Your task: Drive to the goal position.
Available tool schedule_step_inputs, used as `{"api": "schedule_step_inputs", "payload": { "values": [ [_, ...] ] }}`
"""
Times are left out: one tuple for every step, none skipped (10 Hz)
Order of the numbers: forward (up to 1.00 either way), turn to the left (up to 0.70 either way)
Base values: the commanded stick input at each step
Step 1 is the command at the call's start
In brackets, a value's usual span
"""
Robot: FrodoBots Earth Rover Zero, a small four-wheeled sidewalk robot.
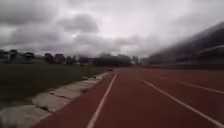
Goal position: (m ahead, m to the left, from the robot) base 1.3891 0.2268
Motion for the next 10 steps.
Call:
{"api": "schedule_step_inputs", "payload": {
  "values": [
    [0.70,0.00],
    [0.70,0.00],
    [0.70,0.00],
    [0.70,0.00],
    [0.70,0.00],
    [0.70,0.00],
    [0.70,0.00],
    [0.70,0.00],
    [0.70,0.00],
    [0.70,0.00]
  ]
}}
